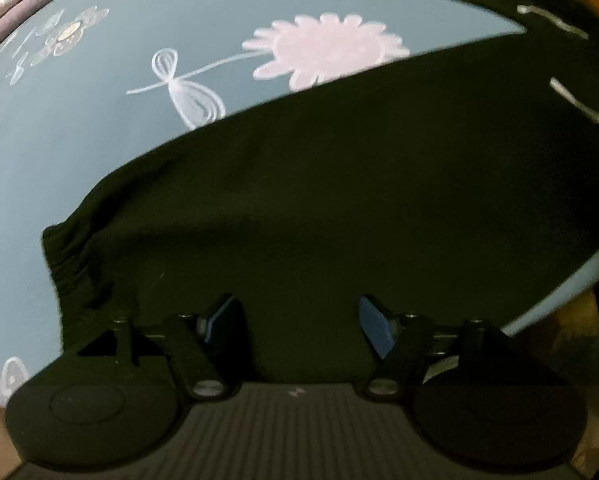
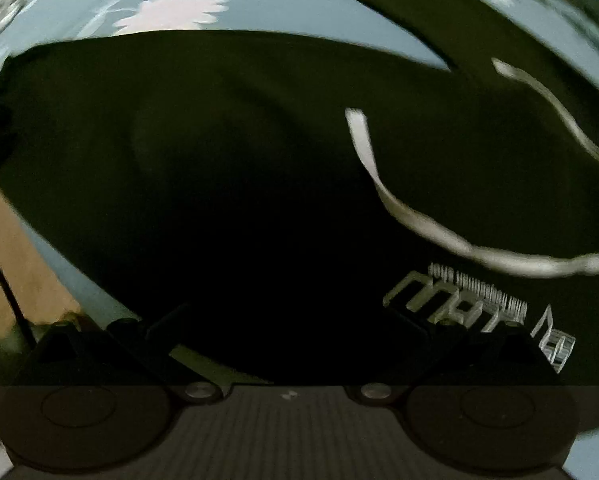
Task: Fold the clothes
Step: 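Lift the shorts edge with both grippers and fold it over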
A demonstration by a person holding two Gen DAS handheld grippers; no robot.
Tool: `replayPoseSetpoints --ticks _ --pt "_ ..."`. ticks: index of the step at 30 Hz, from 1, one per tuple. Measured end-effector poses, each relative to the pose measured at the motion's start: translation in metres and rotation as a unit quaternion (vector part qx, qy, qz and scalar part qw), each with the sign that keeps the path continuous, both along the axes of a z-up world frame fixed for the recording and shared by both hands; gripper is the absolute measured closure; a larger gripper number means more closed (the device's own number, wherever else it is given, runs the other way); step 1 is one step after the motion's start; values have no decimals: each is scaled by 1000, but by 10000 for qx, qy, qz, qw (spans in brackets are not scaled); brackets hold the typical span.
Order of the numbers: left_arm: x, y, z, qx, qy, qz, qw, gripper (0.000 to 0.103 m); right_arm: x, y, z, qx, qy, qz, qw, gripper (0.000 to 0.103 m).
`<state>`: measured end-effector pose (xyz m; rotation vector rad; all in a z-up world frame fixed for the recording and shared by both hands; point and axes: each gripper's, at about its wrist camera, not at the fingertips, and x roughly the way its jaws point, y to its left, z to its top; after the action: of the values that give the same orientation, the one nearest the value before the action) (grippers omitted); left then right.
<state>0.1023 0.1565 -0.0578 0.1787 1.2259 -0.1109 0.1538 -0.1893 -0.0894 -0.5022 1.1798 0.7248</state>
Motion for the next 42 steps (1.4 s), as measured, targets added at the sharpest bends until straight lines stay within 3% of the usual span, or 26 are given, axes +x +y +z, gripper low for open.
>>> replayPoseSetpoints --ticks 2,5,11,17,22,25,28,32,37,42 --pt "1 -4 5 80 97 -35 9999 37 -1 -2 5 79 3 -30 10000 0" --pt "3 -10 13 192 228 -103 9995 35 0 -11 15 236 -152 -160 9995 0" --pt "26 -56 13 83 30 -552 9984 35 21 -43 17 259 -403 -734 9962 0" --pt "53 -100 7 -23 -167 -1004 9948 35 36 -70 2 125 -285 -1003 9945 0" --pt "60 -105 -6 -68 182 -838 9963 34 27 -78 7 95 -270 -931 9952 0" --pt "69 -108 2 -72 175 -710 9973 35 32 -83 16 202 -301 -1124 9930 0" --pt "85 -121 15 -207 -98 -792 9966 35 41 -86 27 330 -582 -1201 9905 0" --pt "115 -150 20 -542 -486 -1056 9917 35 66 -91 30 334 -897 -1267 9873 0" --pt "148 -200 19 -852 -769 -1677 9791 34 94 -112 21 191 -1141 -1533 9814 0" --pt "168 -237 18 -1132 -756 -1949 9713 34 113 -144 4 116 -910 -2106 9733 0"
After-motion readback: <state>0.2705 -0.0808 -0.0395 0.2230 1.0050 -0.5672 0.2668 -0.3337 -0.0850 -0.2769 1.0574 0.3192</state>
